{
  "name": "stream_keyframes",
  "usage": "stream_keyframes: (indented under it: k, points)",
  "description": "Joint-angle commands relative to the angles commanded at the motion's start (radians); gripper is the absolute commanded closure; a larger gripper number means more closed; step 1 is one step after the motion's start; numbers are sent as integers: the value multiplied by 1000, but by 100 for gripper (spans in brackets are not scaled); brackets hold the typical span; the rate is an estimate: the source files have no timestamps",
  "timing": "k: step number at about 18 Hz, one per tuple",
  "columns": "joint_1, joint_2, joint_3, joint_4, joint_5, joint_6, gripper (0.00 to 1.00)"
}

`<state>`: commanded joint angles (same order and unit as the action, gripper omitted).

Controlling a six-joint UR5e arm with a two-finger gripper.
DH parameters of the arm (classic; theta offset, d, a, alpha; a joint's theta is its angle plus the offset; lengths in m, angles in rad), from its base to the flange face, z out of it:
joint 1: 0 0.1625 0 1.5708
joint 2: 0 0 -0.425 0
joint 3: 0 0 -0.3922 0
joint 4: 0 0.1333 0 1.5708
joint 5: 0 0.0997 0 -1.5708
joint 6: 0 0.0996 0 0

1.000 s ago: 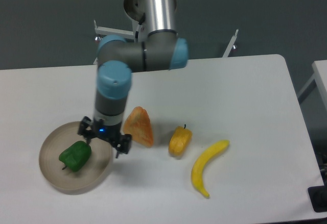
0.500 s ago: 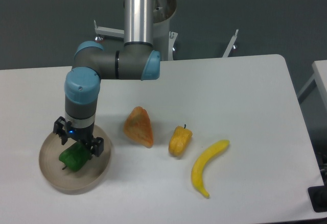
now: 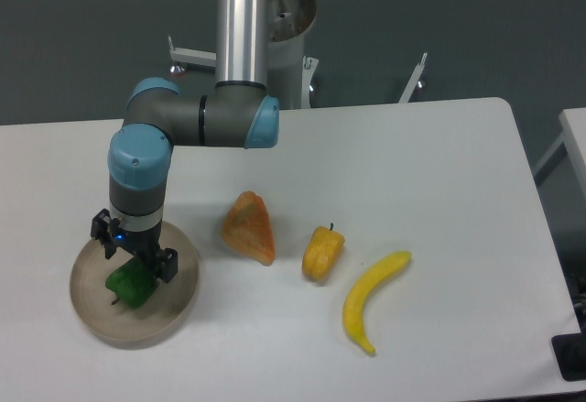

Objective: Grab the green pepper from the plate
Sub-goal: 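Lower the open gripper around the green pepper, then close the gripper on the green pepper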

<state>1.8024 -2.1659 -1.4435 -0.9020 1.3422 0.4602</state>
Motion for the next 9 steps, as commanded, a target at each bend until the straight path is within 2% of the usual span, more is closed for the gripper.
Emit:
stream_keyframes:
  k: [5, 6, 8, 9]
  points:
    - [-8, 0, -6, 0, 2, 0, 2]
    - [-8, 3, -9, 0, 2, 0, 8]
    - [-8, 6, -15, 0, 0, 2, 29]
    - [-8, 6, -14, 0, 0, 2, 33]
